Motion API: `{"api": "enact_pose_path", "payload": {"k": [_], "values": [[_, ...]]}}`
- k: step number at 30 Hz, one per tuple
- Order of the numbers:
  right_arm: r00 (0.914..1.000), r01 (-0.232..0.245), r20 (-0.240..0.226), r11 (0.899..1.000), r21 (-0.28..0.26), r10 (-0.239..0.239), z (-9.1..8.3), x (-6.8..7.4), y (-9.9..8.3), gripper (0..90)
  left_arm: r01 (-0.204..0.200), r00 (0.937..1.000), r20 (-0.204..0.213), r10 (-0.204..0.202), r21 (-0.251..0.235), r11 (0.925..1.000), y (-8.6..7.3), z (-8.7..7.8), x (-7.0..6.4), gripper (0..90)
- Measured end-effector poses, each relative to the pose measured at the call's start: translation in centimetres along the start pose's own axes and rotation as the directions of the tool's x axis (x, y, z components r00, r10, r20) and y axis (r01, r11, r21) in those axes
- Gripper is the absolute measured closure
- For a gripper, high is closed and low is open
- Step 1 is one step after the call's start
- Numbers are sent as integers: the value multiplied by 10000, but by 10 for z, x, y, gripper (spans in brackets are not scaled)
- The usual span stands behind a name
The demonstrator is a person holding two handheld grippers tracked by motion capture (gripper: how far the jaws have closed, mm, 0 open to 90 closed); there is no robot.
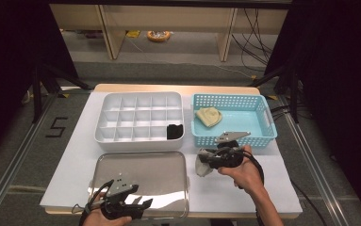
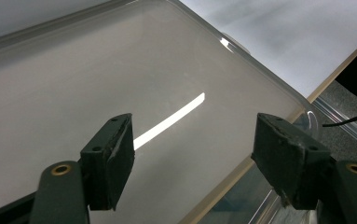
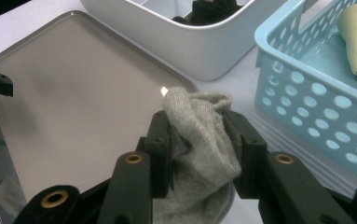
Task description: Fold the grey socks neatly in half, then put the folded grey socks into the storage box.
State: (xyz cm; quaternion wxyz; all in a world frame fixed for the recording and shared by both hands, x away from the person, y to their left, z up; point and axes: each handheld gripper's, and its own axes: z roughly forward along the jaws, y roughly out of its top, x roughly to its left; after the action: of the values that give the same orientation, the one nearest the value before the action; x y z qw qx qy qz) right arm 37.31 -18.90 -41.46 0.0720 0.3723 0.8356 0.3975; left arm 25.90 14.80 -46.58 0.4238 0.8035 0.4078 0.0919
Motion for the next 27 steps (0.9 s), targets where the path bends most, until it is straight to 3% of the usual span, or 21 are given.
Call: {"api": "enact_pose_path", "payload": {"k": [4,5,8,9,10,11,12,14,15,16,18,22,25,26,27], "values": [[9994,332,70,9994,-62,-332,2,-1,5,658,12,10000,18,-12,-3,10000,-1,-1,1,285],[9999,137,50,9999,10,-137,2,1,6,658,65,10000,-11,-65,-23,10000,-1,-2,1,285],[9999,139,53,9999,-22,-139,5,1,11,658,146,9999,16,-146,-53,9999,-2,-2,1,285],[9988,459,159,9989,-100,-458,6,-2,13,658,131,9999,17,-131,-48,9999,-2,-2,2,284],[9997,232,76,9997,-81,-232,6,0,15,658,21,10000,-25,-21,45,10000,-2,-3,2,284],[9988,478,125,9988,-119,-477,8,-1,17,658,7,10000,-46,-7,9,10000,-2,-3,2,283],[9997,210,97,9997,-92,-209,9,1,19,658,-2,10000,-22,2,0,10000,-2,-3,2,282],[9983,549,202,9982,-239,-544,11,0,25,658,68,9999,-105,-68,55,10000,-2,-4,3,280],[9990,437,120,9990,-91,-436,10,1,27,658,79,9998,-173,-79,13,10000,-2,-4,3,277],[9977,666,162,9976,-191,-663,11,1,30,658,129,9999,-45,-129,-45,9999,-2,-4,3,274],[9989,472,19,9989,-75,-472,12,5,38,658,91,10000,-7,-91,-24,10000,-2,-5,3,270],[9958,906,187,9956,-226,-902,13,6,52,658,105,9999,9,-105,-20,9999,-2,-7,3,264],[9953,947,233,9954,-135,-943,14,10,64,658,213,9998,-28,-213,-227,9995,-3,-6,1,262],[9969,761,222,9967,-271,-755,17,14,68,658,271,9996,-5,-271,-285,9992,-3,-6,0,261],[9946,1015,219,9946,-223,-1010,18,13,73,658,254,9997,-2,-254,-250,9994,-3,-7,0,260]]}}
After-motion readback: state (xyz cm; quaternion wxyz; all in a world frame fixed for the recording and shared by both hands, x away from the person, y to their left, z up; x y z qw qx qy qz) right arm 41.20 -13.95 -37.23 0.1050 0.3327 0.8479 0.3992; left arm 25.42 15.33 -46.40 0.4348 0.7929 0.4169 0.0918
